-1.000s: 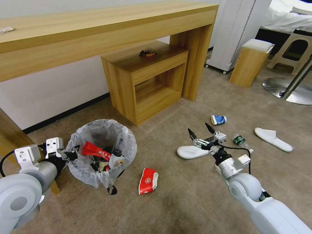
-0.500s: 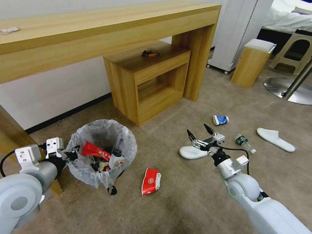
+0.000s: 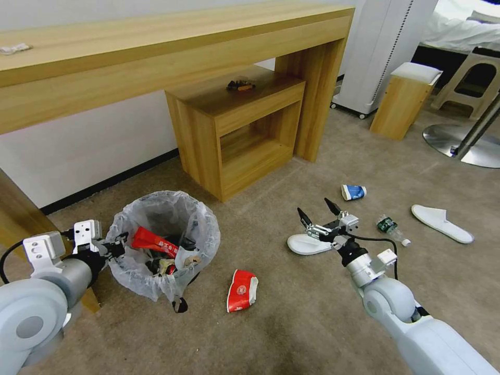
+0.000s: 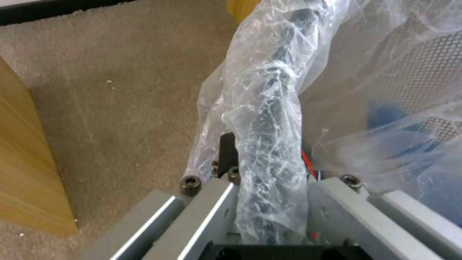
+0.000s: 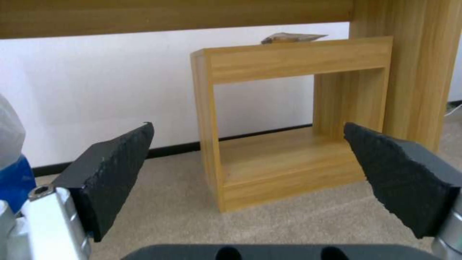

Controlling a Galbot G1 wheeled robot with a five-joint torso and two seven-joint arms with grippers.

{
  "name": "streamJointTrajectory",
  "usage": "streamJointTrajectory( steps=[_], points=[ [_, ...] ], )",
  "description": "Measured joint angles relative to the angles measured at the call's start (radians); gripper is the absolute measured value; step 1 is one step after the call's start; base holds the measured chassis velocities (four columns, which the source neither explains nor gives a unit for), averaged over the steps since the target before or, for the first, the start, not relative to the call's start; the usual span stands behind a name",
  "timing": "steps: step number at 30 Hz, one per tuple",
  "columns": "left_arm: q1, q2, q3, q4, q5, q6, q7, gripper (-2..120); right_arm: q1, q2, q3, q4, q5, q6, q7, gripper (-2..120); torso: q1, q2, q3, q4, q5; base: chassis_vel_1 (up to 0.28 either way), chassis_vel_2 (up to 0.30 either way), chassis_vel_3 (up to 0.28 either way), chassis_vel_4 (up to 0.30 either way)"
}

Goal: Pick up the trash bin and place the garbage on the floor into it.

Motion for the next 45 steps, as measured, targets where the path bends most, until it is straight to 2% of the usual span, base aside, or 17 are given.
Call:
streamJointTrajectory(
  steps=[19, 23, 26, 30, 32, 34, 36, 37, 40, 45],
  points=[
    [0.001, 0.005, -0.001, 0.0, 0.001, 0.0, 0.0, 0, 0.001, 0.0, -0.012, -0.011, -0.003, -0.006, 0.009, 100, 0.0, 0.0, 0.0, 0.0002, -0.0003, 0.068, 0.074, -0.067, -0.063],
    [0.001, 0.01, -0.004, 0.0, 0.001, 0.0, -0.002, 0, 0.009, -0.005, -0.045, -0.014, -0.024, -0.075, 0.048, 100, 0.0, 0.0, 0.0, 0.0002, 0.0001, 0.015, 0.004, -0.005, -0.006],
    [0.001, 0.012, -0.009, 0.003, 0.003, 0.0, -0.002, 0, 0.013, -0.007, -0.087, -0.005, -0.021, -0.194, 0.053, 100, 0.0, 0.0, 0.0, -0.0003, 0.0002, 0.0, 0.0, 0.0, 0.0],
    [0.002, 0.013, -0.013, 0.003, 0.004, 0.0, -0.002, 0, 0.014, -0.007, -0.109, 0.005, -0.011, -0.269, 0.068, 100, 0.0, 0.0, 0.0, -0.0002, 0.0001, 0.0, 0.0, 0.0, 0.0],
    [0.005, 0.013, -0.016, 0.003, 0.004, 0.0, -0.002, 0, 0.021, -0.003, -0.144, 0.013, 0.008, -0.397, 0.127, 100, 0.0, 0.0, 0.0, 0.0002, -0.0002, 0.0, 0.0, 0.0, 0.0],
    [0.005, 0.013, -0.016, 0.003, 0.004, 0.0, -0.002, 0, 0.023, -0.001, -0.151, 0.015, 0.02, -0.431, 0.15, 100, 0.0, 0.0, 0.0, 0.0001, 0.0, 0.0, 0.0, 0.0, 0.0],
    [0.004, 0.012, -0.016, 0.003, 0.004, 0.0, -0.002, 0, 0.028, 0.004, -0.168, 0.02, 0.053, -0.506, 0.191, 100, 0.0, 0.0, 0.0, 0.0, -0.0001, 0.0, 0.0, 0.0, 0.0],
    [0.004, 0.012, -0.016, 0.003, 0.004, 0.0, -0.002, 0, 0.028, 0.004, -0.168, 0.02, 0.053, -0.506, 0.191, 100, 0.0, 0.0, 0.0, 0.0, -0.0001, 0.0, 0.0, 0.0, 0.0],
    [0.004, 0.008, -0.013, 0.004, 0.006, 0.0, -0.002, 0, 0.028, 0.007, -0.183, 0.016, 0.066, -0.59, 0.219, 100, 0.0, 0.0, 0.0, 0.0, -0.0001, 0.0, 0.0, 0.0, 0.0],
    [0.004, 0.003, -0.011, 0.003, 0.009, 0.0, -0.001, 0, 0.025, 0.016, -0.197, -0.009, 0.088, -0.646, 0.217, 100, 0.0, 0.0, 0.0, -0.0001, -0.0001, 0.0, 0.0, 0.0, 0.0]
  ],
)
